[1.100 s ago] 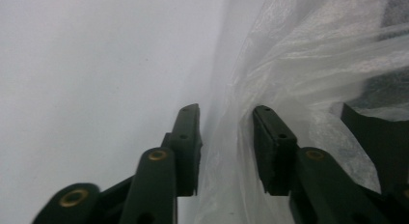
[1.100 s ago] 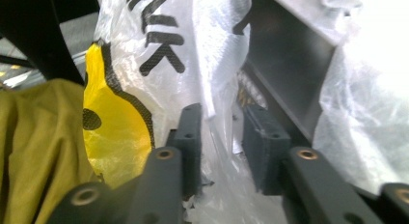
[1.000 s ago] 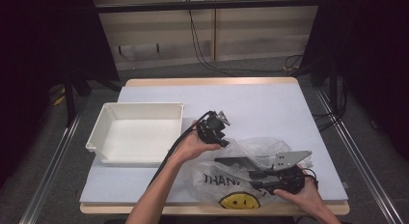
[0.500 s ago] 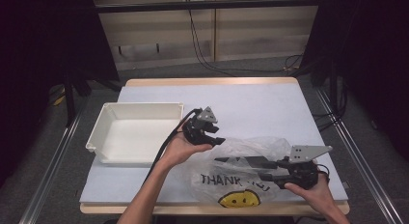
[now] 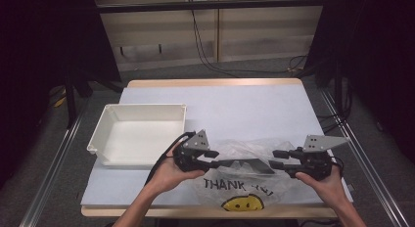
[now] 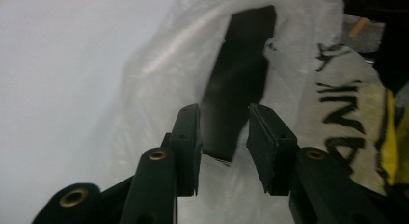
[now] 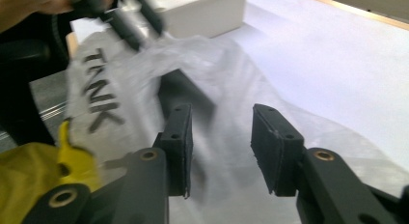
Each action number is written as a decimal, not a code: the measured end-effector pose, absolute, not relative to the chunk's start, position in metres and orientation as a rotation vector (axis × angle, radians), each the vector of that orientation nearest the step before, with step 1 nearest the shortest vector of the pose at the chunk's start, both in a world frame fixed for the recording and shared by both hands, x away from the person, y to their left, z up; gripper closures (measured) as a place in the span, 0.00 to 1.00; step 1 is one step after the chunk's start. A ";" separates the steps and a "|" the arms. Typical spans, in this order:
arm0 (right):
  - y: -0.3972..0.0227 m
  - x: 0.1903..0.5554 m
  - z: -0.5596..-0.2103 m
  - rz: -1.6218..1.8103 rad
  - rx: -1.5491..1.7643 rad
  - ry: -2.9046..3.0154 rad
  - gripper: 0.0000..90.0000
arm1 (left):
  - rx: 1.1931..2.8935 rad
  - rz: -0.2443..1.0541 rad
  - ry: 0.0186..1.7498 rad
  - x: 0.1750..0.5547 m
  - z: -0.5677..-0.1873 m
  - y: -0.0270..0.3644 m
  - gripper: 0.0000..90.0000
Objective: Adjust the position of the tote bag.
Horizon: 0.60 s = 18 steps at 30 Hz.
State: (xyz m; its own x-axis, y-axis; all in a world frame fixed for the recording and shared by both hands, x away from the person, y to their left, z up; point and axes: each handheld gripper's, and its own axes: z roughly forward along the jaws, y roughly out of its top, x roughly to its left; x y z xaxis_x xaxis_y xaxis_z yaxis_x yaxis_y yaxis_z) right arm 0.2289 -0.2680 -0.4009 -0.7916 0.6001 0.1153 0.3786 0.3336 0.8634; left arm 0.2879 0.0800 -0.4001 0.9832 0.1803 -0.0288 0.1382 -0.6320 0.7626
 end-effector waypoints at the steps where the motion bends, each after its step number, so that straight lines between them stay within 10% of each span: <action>1: -0.269 0.232 -0.403 1.430 0.898 2.373 0.65 | 2.269 0.040 0.208 0.285 -0.403 0.080 0.75; 18: -0.256 0.242 -0.434 1.293 0.904 2.486 0.54 | 2.347 -0.062 0.176 0.259 -0.444 0.084 0.96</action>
State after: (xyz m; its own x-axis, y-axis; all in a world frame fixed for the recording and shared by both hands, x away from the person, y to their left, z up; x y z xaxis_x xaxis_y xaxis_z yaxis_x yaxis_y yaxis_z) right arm 0.2422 -0.2560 -0.4340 -0.7939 0.5995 0.1016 0.4273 0.4312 0.7946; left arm 0.2586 0.0838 -0.4444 0.9893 0.1087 -0.0977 0.1459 -0.6962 0.7028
